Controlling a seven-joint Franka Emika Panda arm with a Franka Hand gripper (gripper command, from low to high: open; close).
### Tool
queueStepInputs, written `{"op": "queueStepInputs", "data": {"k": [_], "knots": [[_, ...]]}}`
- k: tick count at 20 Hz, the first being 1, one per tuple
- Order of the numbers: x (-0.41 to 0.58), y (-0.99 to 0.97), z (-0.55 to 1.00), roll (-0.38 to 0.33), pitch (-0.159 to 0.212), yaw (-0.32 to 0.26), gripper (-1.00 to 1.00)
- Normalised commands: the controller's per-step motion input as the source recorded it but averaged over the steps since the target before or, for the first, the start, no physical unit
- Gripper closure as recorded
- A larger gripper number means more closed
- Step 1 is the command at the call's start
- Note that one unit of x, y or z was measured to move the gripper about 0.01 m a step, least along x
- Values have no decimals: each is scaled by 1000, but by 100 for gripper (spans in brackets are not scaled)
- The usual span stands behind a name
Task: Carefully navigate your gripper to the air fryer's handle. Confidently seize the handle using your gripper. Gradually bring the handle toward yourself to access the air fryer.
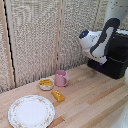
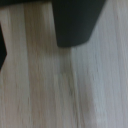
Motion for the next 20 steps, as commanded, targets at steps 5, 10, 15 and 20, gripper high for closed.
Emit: {"op": "queueStepInputs", "data": {"k": [5,10,15,20], "knots": [[-63,-485,79,-74,28,202,-100],[-101,-370,194,-76,36,211,-100],[0,-124,223,-26,40,105,100],[0,5,148,-25,2,25,100]]}}
